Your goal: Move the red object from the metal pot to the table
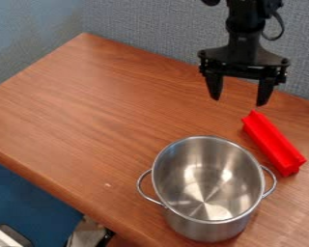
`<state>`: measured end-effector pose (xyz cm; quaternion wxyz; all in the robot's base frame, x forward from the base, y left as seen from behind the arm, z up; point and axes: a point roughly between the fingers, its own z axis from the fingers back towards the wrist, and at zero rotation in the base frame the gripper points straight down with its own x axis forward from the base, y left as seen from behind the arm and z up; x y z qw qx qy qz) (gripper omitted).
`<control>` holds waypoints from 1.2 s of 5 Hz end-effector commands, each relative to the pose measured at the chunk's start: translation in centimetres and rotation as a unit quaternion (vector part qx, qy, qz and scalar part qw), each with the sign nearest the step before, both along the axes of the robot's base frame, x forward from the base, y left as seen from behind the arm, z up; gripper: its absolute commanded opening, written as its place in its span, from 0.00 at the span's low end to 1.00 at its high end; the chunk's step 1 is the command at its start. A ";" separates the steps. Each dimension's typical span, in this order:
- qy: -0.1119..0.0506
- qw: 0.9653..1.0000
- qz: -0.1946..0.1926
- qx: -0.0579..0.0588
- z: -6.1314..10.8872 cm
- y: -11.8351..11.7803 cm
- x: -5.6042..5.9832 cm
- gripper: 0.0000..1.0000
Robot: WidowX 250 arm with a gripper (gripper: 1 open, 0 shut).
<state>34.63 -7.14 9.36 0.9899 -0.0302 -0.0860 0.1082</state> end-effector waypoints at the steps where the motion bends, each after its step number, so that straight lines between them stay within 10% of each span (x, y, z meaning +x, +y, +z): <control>1: -0.016 0.998 0.057 0.000 3.6 -0.4 0.4 1.00; 2: -0.010 0.996 0.085 0.000 5.2 -1.3 0.1 0.00; 3: -0.016 1.000 -0.012 0.004 3.9 -2.3 -1.1 1.00; 5: -0.038 0.994 -0.107 0.008 2.0 -1.8 -1.6 1.00; 6: -0.019 0.994 -0.104 0.013 3.0 -1.6 -0.6 1.00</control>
